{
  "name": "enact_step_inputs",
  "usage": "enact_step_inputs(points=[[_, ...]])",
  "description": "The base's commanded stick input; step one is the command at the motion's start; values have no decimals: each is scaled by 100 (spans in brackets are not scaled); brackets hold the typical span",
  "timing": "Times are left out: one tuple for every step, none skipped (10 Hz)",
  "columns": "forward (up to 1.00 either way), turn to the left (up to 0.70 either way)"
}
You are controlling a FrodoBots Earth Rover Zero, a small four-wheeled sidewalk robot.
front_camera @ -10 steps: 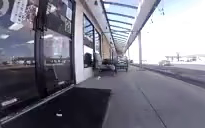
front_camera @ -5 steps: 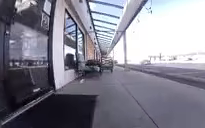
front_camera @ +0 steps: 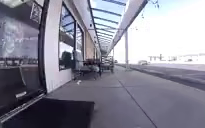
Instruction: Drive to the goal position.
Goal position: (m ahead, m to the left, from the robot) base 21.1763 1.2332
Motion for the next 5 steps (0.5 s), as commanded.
enact_step_inputs(points=[[70,0],[70,0],[70,0],[70,0],[70,-2]])
